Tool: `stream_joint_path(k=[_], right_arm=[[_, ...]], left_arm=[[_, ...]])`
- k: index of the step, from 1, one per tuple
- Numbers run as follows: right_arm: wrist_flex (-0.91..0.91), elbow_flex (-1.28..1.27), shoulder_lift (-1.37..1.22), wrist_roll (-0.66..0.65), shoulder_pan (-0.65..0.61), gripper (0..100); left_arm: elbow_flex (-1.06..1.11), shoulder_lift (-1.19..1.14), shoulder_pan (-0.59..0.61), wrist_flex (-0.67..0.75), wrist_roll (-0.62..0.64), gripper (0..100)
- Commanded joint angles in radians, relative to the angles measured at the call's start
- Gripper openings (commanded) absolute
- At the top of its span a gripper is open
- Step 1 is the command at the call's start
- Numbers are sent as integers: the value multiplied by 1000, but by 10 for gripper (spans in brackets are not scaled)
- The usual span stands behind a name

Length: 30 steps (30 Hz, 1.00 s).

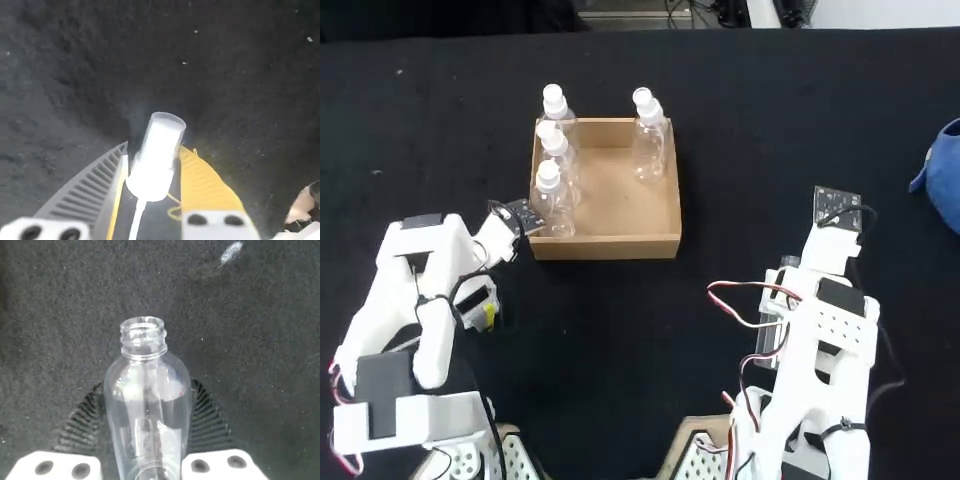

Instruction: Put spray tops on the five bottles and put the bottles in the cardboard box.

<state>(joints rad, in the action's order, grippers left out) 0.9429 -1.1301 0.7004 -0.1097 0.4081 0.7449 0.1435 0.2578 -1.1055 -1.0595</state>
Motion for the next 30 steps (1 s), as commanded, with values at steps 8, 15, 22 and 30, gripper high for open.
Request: stream_joint_path(k=[8,15,22,30], right_arm=[[-21,5,44,8,-21,11],[-14,41,45,8,-21,11],[89,183,45,8,-130,11],[94,269,107,12,-350,10]], left_arm=[[-21,130,134,38,75,29],[-79,138,219,114,287,29],[-216,138,271,18,519,29],[-237,140,397,8,562,29]])
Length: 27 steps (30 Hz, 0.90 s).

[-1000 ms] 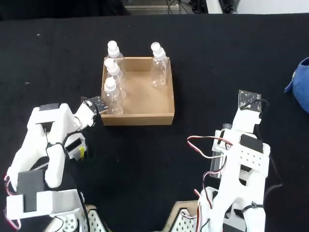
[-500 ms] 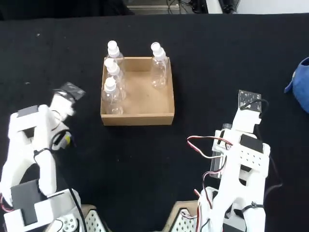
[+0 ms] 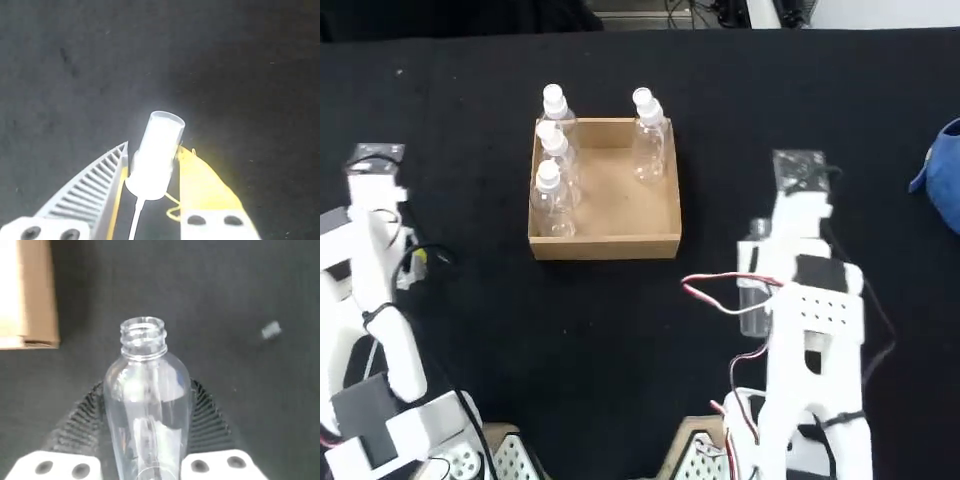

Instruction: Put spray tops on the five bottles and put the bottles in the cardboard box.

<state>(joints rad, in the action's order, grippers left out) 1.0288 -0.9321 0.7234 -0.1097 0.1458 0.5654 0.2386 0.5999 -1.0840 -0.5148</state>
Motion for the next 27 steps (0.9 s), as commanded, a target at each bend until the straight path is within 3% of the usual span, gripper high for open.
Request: stream_joint_path(k=[1,12,23,27], right_arm=[[8,74,113,29,-118,10],[-21,65,440,64,-417,10],[-287,-36,458,64,-761,10],[-331,-54,464,64,-858,10]], left_arm=[[-58,44,64,-15,20,29],[-122,68,97,-103,124,29],[-82,434,85,-129,172,28],[-101,473,77,-130,265,28]])
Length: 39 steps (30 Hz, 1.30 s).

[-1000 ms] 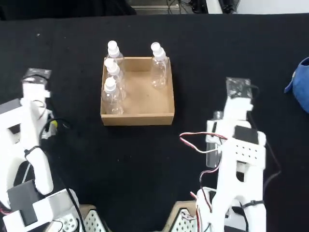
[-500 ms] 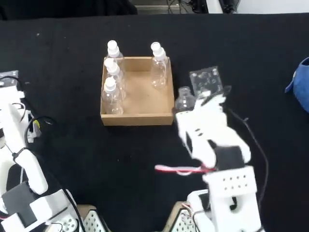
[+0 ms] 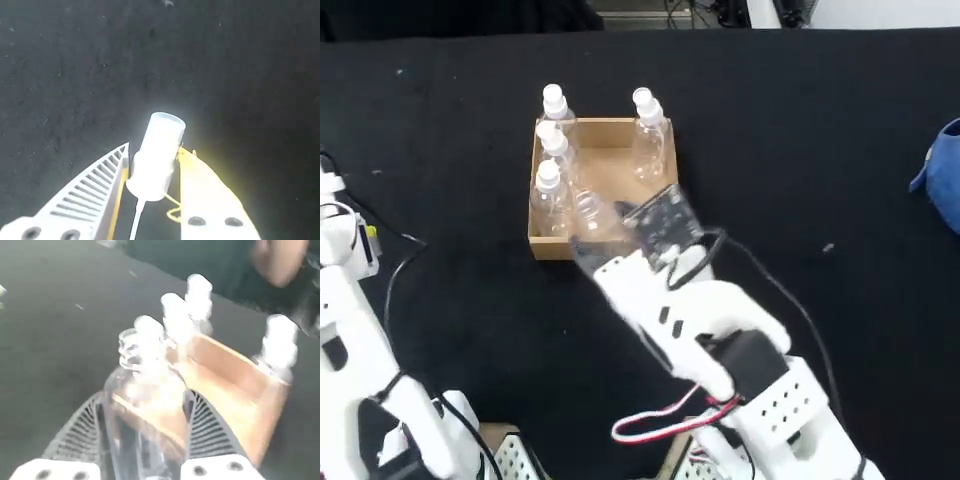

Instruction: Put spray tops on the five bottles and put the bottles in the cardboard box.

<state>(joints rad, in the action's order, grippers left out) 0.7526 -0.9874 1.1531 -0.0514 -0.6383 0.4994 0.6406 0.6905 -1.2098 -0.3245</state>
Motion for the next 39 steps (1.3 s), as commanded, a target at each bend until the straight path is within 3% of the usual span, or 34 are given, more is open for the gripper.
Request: stream_joint_path(k=[1,6,12,22,32,39], right_arm=[[-61,1,31,6,-89,10],[-66,-1,30,71,-140,10],[-112,-51,36,87,-157,10],[-384,-252,36,89,-157,10],[-404,-291,36,95,-157,10],[-404,-294,36,97,-157,10]], left_arm=[[-48,75,-15,-20,94,28],[-206,75,-73,-147,186,28],[-360,69,-160,-226,212,28],[-530,71,-291,-229,341,28],[-745,69,-487,-221,466,28],[-763,80,-611,-117,574,28]])
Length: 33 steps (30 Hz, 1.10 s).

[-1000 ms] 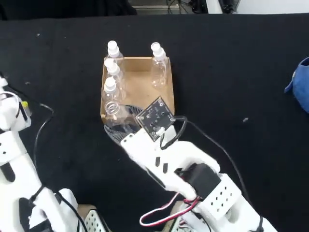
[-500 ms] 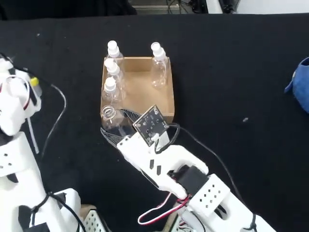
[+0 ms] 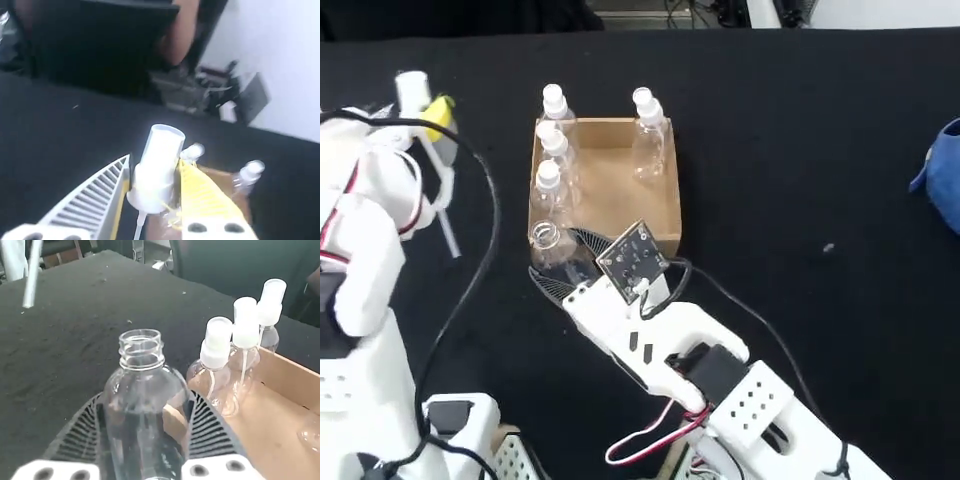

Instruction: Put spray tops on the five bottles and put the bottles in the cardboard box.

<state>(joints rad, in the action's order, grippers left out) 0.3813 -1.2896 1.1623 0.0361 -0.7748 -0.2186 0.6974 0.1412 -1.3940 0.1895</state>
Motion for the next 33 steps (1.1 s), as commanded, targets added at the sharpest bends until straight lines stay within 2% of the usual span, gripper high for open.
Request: stream_joint_path(k=[1,8,15,18,29,33], right_arm=[[-34,5,27,9,-20,10],[-35,2,27,9,-21,10],[-58,-1,27,9,-52,10],[-57,-2,27,8,-94,10],[-60,-16,27,8,-97,10],[-60,-16,27,8,-97,10]], left_arm=[[-44,20,-74,77,72,28],[-54,25,-140,135,127,28],[-42,17,-145,141,187,29],[-44,25,-147,141,186,29],[4,92,-139,127,176,29],[54,163,-139,135,110,29]])
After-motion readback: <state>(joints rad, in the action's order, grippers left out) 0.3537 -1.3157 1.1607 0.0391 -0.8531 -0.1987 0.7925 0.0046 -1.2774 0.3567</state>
